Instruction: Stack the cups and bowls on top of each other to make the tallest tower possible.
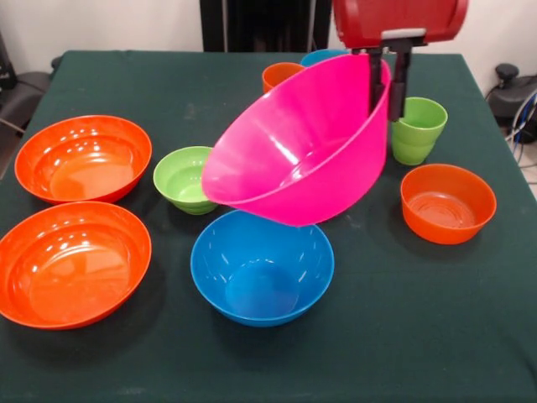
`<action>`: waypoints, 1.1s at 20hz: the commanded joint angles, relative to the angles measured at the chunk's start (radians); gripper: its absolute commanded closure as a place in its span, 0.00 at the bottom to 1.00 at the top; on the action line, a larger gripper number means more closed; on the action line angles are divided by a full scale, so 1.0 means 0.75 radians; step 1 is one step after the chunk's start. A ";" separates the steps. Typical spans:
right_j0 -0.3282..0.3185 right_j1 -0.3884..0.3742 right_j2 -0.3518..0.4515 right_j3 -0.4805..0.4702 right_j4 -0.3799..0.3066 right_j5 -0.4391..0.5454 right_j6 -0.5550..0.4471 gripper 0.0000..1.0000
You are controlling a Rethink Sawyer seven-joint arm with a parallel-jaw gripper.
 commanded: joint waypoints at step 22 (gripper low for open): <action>-0.139 0.094 0.219 -0.168 -0.135 0.245 -0.397 1.00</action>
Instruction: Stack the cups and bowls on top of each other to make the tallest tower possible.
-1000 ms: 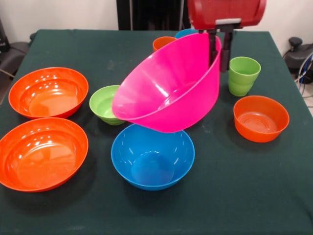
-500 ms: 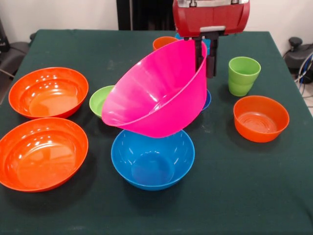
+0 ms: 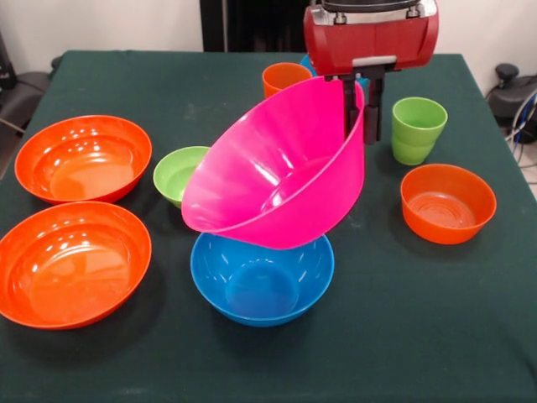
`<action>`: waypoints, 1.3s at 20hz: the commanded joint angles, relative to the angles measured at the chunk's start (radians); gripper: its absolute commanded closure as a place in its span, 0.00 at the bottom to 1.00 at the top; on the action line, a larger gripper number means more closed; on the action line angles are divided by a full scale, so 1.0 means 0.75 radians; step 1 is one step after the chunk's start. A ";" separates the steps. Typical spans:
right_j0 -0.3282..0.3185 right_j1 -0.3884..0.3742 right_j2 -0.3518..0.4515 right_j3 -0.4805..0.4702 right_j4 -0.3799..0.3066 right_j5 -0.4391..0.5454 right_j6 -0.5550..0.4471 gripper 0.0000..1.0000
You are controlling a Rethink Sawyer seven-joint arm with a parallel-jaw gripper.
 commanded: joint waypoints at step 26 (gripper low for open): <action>-0.065 0.061 0.183 -0.185 -0.134 0.258 -0.387 1.00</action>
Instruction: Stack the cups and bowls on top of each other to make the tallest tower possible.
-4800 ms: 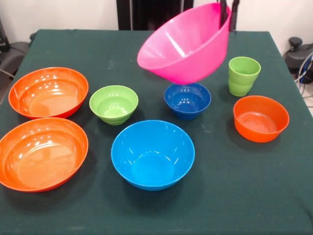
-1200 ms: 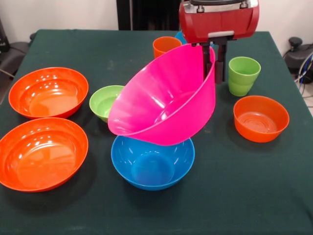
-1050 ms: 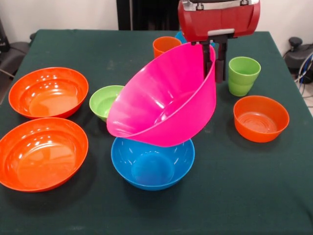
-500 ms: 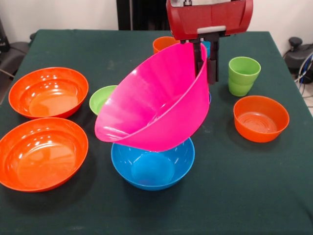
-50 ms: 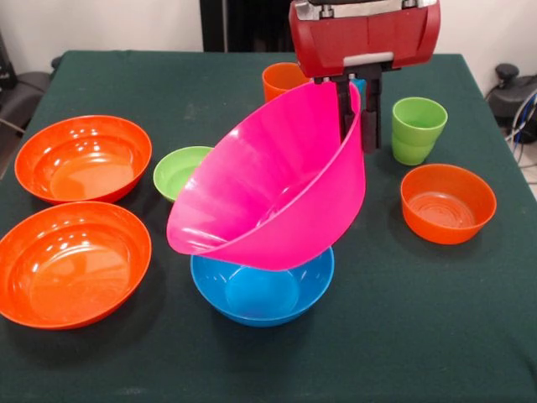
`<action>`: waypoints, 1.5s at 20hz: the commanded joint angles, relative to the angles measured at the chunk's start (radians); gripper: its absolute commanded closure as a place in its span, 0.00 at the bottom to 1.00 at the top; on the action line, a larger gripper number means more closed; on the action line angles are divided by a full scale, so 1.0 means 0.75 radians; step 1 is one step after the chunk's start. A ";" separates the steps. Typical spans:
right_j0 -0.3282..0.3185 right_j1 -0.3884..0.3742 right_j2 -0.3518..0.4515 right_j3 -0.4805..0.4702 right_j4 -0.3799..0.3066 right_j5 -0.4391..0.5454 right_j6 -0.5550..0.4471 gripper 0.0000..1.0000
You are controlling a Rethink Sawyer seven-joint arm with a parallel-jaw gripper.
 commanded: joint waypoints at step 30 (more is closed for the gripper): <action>-0.046 -0.003 0.075 0.012 -0.123 0.140 -0.405 1.00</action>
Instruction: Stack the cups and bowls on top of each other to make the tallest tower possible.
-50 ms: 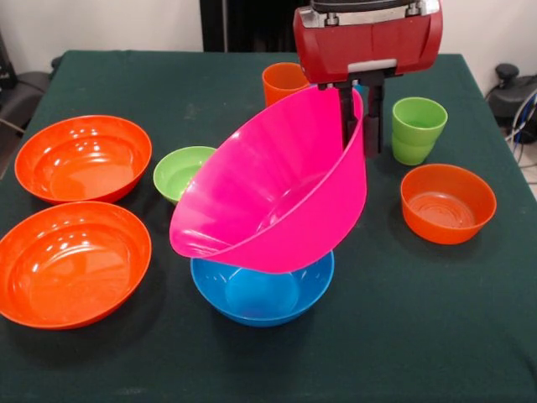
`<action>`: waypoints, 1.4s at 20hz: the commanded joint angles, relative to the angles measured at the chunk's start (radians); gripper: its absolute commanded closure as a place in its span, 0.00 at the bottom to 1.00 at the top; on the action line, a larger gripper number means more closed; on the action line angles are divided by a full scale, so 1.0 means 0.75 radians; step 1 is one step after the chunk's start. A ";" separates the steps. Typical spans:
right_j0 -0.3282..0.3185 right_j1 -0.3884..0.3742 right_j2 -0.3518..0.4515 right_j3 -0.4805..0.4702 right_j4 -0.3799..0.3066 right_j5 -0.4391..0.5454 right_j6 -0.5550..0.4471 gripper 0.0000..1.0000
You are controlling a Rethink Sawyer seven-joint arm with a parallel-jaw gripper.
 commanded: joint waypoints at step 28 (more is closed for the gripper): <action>-0.157 0.006 0.151 0.099 -0.097 0.094 -0.389 1.00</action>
